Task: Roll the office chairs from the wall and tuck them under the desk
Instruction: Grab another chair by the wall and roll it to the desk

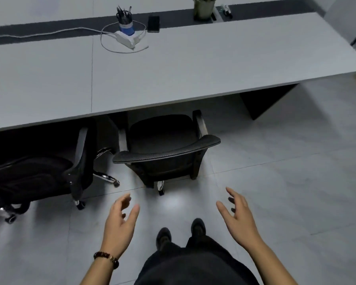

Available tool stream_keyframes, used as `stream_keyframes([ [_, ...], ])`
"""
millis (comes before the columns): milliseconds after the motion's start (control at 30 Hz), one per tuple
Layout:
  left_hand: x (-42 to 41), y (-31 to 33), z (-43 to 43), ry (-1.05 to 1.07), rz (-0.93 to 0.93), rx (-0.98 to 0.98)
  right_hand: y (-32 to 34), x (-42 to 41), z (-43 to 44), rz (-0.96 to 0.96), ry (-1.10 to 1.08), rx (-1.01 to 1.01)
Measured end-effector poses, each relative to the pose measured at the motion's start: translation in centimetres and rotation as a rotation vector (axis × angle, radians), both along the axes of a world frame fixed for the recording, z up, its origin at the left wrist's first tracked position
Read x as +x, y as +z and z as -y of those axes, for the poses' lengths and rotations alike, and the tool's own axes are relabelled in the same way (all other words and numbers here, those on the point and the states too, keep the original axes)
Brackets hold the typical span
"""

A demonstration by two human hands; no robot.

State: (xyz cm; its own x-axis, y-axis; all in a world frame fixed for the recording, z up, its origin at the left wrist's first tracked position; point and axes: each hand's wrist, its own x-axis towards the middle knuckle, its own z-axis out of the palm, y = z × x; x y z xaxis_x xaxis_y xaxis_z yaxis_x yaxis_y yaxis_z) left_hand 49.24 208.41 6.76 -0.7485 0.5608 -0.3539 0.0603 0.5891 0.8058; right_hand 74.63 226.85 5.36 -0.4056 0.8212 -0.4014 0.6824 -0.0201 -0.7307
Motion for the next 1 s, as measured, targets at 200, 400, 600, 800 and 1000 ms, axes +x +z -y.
stream_keyframes([
  [200, 3.8, -1.0, 0.7, -0.193, 0.134, 0.017, 0.9, 5.4, 7.5, -0.05, -0.343, -0.03],
  [400, 9.3, 1.1, -5.9, -0.585, 0.104, 0.111, 4.3, 12.9, 12.4, -0.091, -0.725, 0.124],
  [600, 20.7, 5.0, -10.1, -0.929, 0.055, 0.244, 6.8, 22.8, 19.2, -0.127, -1.079, 0.261],
  [800, 38.4, 5.2, -7.8, -1.198, 0.029, 0.267, 4.2, 35.9, 29.0, -0.145, -1.321, 0.246],
  [1000, 58.5, 4.5, -2.1, -1.344, 0.129, 0.216, 3.0, 51.0, 37.0, -0.081, -1.407, 0.243],
])
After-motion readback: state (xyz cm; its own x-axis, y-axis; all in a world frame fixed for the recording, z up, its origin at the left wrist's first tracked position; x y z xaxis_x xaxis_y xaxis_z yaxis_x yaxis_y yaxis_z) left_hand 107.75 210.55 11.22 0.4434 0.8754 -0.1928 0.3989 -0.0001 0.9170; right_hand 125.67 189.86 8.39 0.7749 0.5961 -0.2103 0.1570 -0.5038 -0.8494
